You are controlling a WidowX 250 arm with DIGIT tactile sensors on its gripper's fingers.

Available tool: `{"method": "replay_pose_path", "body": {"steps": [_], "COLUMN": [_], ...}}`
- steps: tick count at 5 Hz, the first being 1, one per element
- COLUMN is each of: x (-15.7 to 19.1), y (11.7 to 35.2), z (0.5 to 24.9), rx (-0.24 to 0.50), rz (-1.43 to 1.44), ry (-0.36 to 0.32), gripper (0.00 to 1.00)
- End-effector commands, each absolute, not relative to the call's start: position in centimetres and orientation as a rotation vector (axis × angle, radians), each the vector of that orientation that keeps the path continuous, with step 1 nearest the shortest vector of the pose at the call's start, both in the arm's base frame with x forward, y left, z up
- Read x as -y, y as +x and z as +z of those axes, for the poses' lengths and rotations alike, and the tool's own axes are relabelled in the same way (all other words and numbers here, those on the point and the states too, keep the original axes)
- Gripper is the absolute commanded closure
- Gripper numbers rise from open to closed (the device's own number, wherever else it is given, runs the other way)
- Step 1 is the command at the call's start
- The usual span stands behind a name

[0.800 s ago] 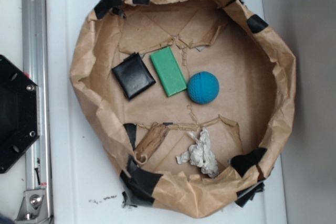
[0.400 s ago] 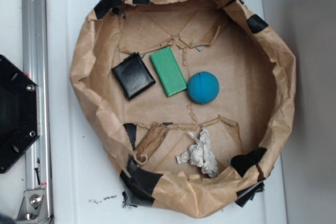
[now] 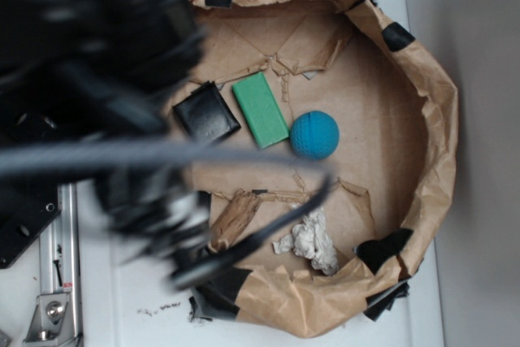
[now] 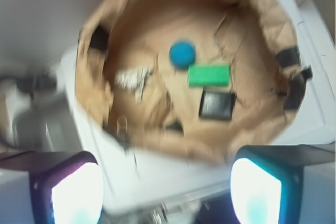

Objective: Grab the wood chip.

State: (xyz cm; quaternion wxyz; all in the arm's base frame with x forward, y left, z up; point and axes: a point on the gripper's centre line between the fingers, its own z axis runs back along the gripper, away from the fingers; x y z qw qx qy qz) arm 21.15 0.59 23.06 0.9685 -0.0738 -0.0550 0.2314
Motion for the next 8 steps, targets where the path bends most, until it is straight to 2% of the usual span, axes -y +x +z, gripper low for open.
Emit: {"method": "replay_pose_path", "body": {"steps": [1, 4, 5, 8], "x": [-2.1, -2.1, -1.8, 1.6], "y": [24.2, 24.2, 24.5, 24.5], "z": [20.6, 20.6, 17.2, 8.7], "rx": [0.078, 0.078, 0.059, -0.053], "rz": [0.690, 0.690, 0.695, 0.712], "ry": [-0.106, -0.106, -0.148, -0.140], "gripper": [0.00, 0.00, 0.00, 0.00]}}
